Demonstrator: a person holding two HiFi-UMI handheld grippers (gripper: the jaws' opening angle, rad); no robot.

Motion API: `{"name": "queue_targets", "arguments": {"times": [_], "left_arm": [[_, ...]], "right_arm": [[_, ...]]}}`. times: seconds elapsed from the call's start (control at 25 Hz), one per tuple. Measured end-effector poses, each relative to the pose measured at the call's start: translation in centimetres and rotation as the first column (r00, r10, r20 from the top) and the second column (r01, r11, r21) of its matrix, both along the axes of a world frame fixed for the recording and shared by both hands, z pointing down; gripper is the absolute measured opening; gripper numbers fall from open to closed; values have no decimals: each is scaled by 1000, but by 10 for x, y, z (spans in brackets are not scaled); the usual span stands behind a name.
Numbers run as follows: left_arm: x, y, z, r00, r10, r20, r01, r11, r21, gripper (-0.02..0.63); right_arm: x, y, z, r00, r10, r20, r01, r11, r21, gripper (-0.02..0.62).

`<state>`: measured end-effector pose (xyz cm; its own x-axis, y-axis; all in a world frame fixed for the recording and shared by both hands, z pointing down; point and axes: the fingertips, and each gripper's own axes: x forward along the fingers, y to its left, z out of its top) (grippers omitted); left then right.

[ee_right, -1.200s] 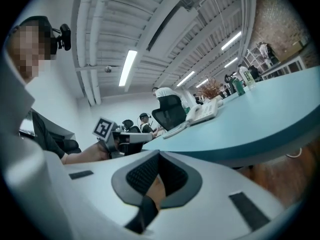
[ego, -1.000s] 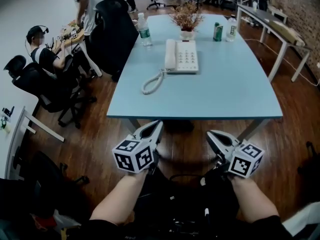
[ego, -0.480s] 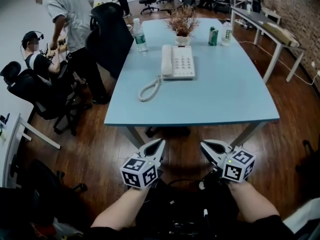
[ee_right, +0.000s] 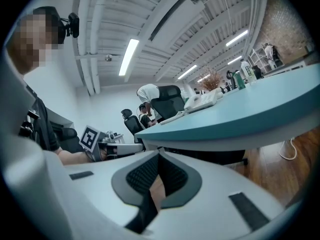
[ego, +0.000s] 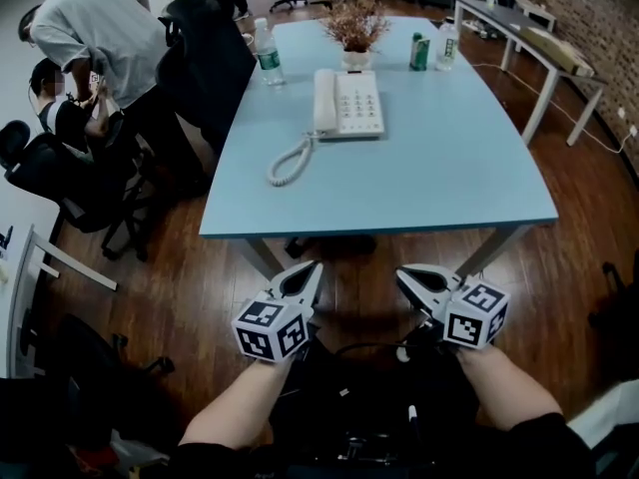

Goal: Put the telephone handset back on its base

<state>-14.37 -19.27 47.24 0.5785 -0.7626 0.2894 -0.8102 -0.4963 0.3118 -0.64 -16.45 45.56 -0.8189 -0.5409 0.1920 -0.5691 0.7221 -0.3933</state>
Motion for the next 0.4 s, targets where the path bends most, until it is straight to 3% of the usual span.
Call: {"name": "queue_targets", "arguments": {"times": [0.4], "left_arm": [[-6,-1,7,1000,-12,0,12,1000,-15,0]], "right_arm": [[3,-1,16,1000,3,-22,-4,1000,-28,12]]}}
